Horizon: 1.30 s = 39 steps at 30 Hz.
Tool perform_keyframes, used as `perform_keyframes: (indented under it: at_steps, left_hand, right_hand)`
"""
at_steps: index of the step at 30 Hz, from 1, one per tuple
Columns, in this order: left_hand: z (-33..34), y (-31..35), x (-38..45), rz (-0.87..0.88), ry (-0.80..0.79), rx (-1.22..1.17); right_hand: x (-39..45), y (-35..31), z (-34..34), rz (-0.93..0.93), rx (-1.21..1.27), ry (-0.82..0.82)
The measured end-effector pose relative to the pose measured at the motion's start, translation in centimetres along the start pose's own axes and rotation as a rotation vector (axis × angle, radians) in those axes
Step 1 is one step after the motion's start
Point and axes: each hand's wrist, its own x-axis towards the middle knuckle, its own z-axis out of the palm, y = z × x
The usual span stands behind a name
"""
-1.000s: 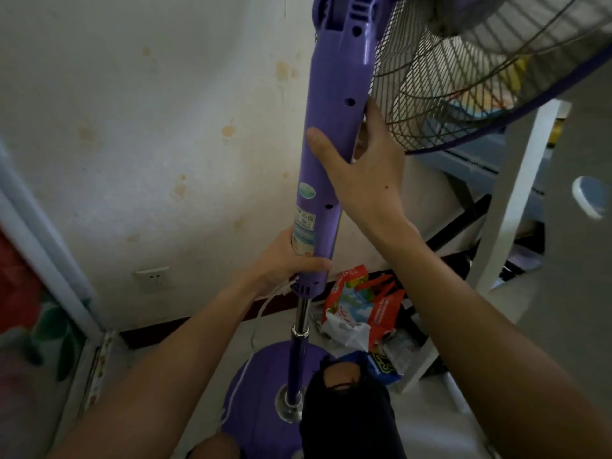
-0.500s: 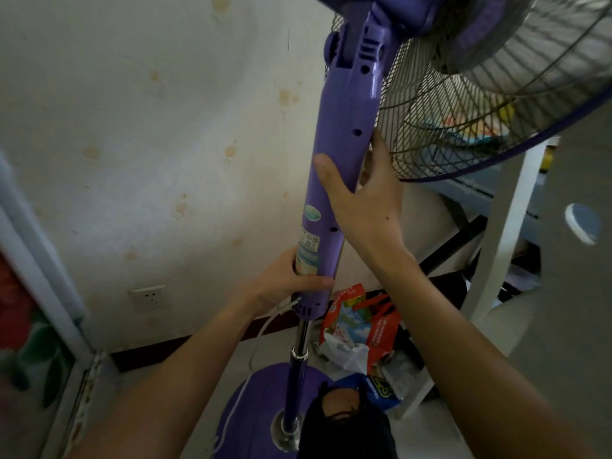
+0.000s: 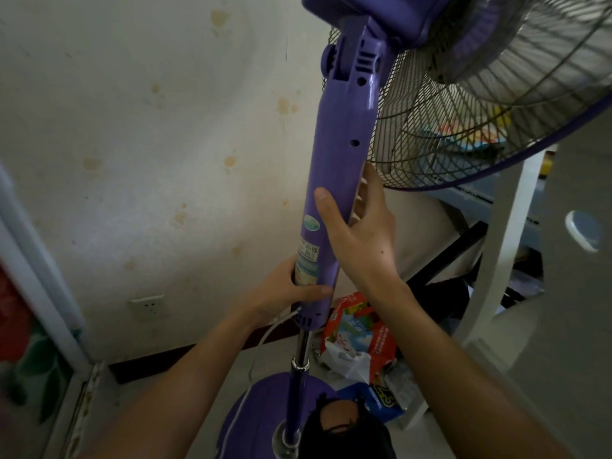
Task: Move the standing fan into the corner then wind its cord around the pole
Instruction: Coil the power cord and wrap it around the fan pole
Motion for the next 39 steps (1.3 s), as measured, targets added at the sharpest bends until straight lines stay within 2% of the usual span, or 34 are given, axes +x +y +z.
perform_keyframes:
  at_steps: [25, 35, 39]
  left_hand:
    - [-0.5, 0.5, 0.1, 0.026, 0.015, -0.034]
    - [-1.2, 0.0, -1.1, 0.030, 0.019, -0.023]
    - [-1.5, -0.1, -1.9, -0.005, 0.034, 0.047]
  right_hand:
    - [-0.5, 1.0, 0.1, -0.041, 0.024, -0.011]
    - [-3.1, 2.5, -0.8, 0.003, -0.034, -0.088]
    - [-4.1, 3.1, -1.5, 0.055, -0.110, -0.028]
